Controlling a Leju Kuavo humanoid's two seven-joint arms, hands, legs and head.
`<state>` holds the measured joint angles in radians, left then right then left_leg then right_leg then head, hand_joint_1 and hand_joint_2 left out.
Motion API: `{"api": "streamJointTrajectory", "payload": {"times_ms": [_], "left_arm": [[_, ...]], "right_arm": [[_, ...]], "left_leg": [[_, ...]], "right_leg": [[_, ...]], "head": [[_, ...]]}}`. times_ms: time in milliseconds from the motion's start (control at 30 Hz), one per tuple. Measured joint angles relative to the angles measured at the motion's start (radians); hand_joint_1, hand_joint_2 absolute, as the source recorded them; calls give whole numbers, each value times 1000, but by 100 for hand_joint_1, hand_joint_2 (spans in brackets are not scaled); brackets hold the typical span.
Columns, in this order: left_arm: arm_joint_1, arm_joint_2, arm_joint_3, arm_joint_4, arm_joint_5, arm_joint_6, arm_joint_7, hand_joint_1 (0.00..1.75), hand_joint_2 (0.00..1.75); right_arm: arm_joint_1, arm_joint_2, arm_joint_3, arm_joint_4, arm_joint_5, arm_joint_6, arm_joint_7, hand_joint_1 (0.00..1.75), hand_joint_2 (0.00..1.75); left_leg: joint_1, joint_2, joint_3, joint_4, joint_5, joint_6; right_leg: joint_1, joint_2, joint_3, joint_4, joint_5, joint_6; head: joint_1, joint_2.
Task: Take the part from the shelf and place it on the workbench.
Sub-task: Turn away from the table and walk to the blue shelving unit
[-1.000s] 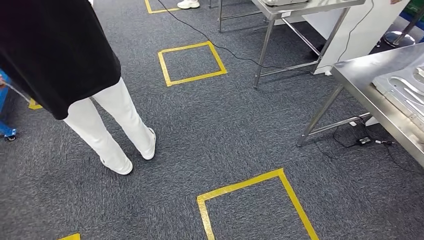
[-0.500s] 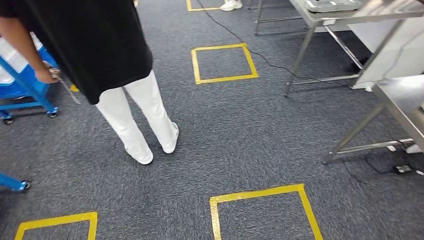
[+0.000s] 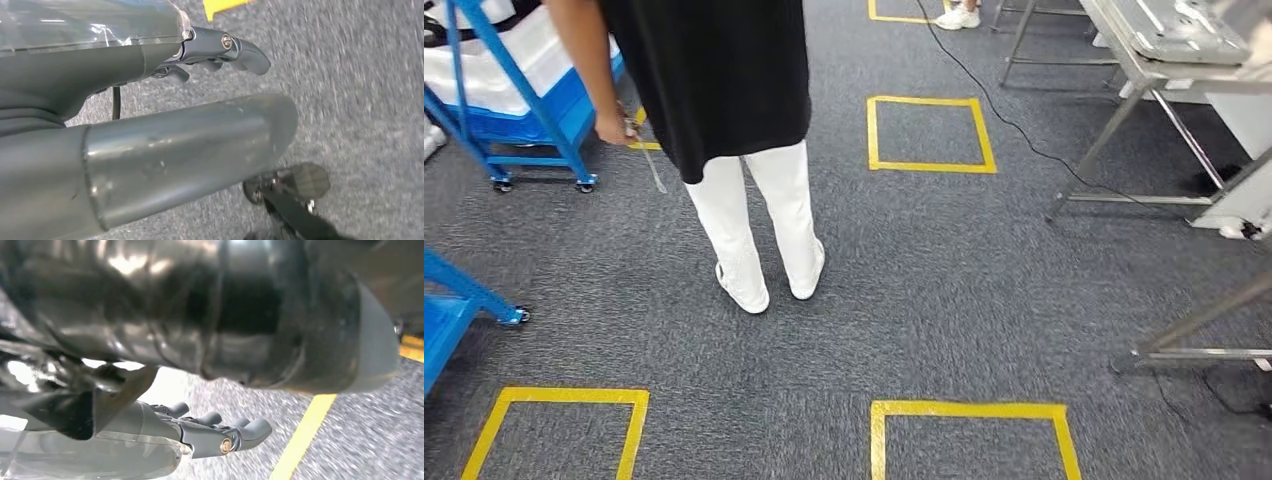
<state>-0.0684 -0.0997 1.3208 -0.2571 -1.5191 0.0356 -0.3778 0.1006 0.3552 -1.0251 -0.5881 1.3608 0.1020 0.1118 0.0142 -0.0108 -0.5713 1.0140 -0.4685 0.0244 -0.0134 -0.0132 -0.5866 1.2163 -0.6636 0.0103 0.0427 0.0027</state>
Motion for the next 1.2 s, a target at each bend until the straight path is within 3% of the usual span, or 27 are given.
{"api": "streamJointTrajectory", "payload": {"times_ms": [33,67,100,133,200,267,300,333,367,433,500,567,600,633,700,733,767,867,933,1000,1067,1100,1133,1200], "left_arm": [[-1,0,-1,0,0,1,0,0,0],[-2,0,-1,0,1,1,0,0,0],[-1,0,-2,0,2,2,0,0,0],[-1,0,-2,0,3,2,0,0,0],[-2,-3,-3,1,4,2,0,0,0],[-3,-8,-3,2,4,2,1,0,0],[-4,-9,-4,3,5,2,1,0,0],[-2,-9,-4,3,6,3,1,0,0],[0,-9,-4,3,7,3,1,0,0],[2,-9,-4,3,10,5,1,0,0],[-3,-9,-4,3,13,6,1,0,0],[-5,-7,-4,3,16,8,2,0,0],[-3,-6,-4,3,18,9,3,0,0],[-1,-5,-4,3,19,9,3,0,0],[2,-6,-4,3,20,9,5,0,0],[2,-7,-4,3,20,9,5,0,0],[1,-7,-4,3,21,10,6,0,0],[2,-5,-4,3,22,13,7,0,0],[3,-4,-4,3,23,15,7,0,0],[3,-3,-4,3,25,15,7,0,0],[1,-3,-4,3,28,15,7,0,0],[0,-2,-4,3,30,15,7,0,0],[0,-2,-4,3,31,15,7,0,0],[0,-2,-4,3,33,15,7,0,0]], "right_arm": [[0,0,-2,0,4,0,0,0,0],[0,0,-4,0,8,0,0,0,0],[0,0,-7,0,12,1,-1,0,0],[0,0,-9,0,15,1,-2,0,0],[2,-2,-16,0,19,2,-3,0,0],[2,-4,-22,0,22,1,-4,0,0],[1,-6,-23,0,22,1,-5,0,0],[-1,-5,-23,0,23,1,-5,0,0],[-1,-5,-23,0,25,1,-6,0,0],[1,-3,-24,1,30,2,-9,0,0],[4,-1,-27,1,33,3,-12,0,0],[5,0,-31,2,35,5,-13,0,0],[4,0,-32,2,36,5,-13,0,0],[4,0,-33,2,37,5,-14,0,0],[3,0,-36,2,40,6,-14,0,0],[3,0,-37,2,41,6,-14,0,0],[2,-1,-39,2,41,6,-14,0,0],[-5,0,-42,2,42,6,-15,0,0],[-7,0,-42,2,42,6,-15,0,0],[-7,0,-43,2,43,6,-16,0,0],[-6,0,-46,2,44,10,-17,0,0],[-5,0,-47,3,45,13,-18,0,0],[-5,0,-47,3,46,16,-19,0,0],[-4,0,-48,2,47,19,-21,0,0]], "left_leg": [[-5,-13,1,0,-1,4],[-11,-27,4,0,-3,7],[-16,-42,8,0,-4,11],[-20,-58,14,0,-7,13],[-22,-86,22,0,-11,16],[-17,-112,19,-2,-11,12],[-13,-125,17,-4,-10,7],[-11,-139,16,-9,-7,1],[-12,-135,17,-10,-8,-2],[-17,-80,1,25,-35,-11],[-12,-17,-53,133,-97,-26],[0,-2,-106,229,-130,-43],[6,2,-113,237,-122,-52],[12,9,-96,201,-92,-61],[21,42,-31,76,-24,-78],[22,57,-4,24,-2,-78],[20,65,8,1,4,-71],[12,47,4,2,-1,-37],[12,30,7,-3,1,-21],[10,13,8,-6,3,-10],[3,-10,6,-5,4,-4],[-1,-24,7,-4,4,-3],[-4,-40,8,-4,4,-2],[-6,-69,12,-3,3,-2]], "right_leg": [[4,6,-41,68,-17,-6],[8,9,-70,106,-16,-12],[14,12,-77,99,12,-23],[22,21,-64,49,58,-34],[38,73,-13,-101,151,-61],[46,117,15,-181,185,-78],[46,120,18,-188,184,-83],[45,106,24,-200,187,-84],[42,90,33,-215,191,-83],[33,58,58,-251,200,-78],[29,23,72,-266,199,-73],[24,-11,76,-264,190,-65],[20,-26,77,-260,185,-60],[15,-40,79,-255,178,-54],[6,-64,82,-236,159,-36],[5,-74,83,-225,149,-27],[5,-81,85,-217,142,-18],[3,-97,93,-212,131,-2],[-5,-70,87,-184,104,5],[-7,-19,37,-80,43,5],[-4,5,-35,53,-6,-1],[-2,8,-57,85,-4,-6],[2,11,-59,74,21,-13],[10,37,-15,-46,105,-30]], "head": [[0,0],[0,0],[0,0],[0,0],[0,0],[0,0],[0,0],[0,0],[0,0],[0,0],[-1,0],[0,0],[0,0],[0,0],[-1,0],[-1,0],[-1,0],[0,0],[0,0],[0,0],[0,0],[0,0],[0,0],[0,0]]}}
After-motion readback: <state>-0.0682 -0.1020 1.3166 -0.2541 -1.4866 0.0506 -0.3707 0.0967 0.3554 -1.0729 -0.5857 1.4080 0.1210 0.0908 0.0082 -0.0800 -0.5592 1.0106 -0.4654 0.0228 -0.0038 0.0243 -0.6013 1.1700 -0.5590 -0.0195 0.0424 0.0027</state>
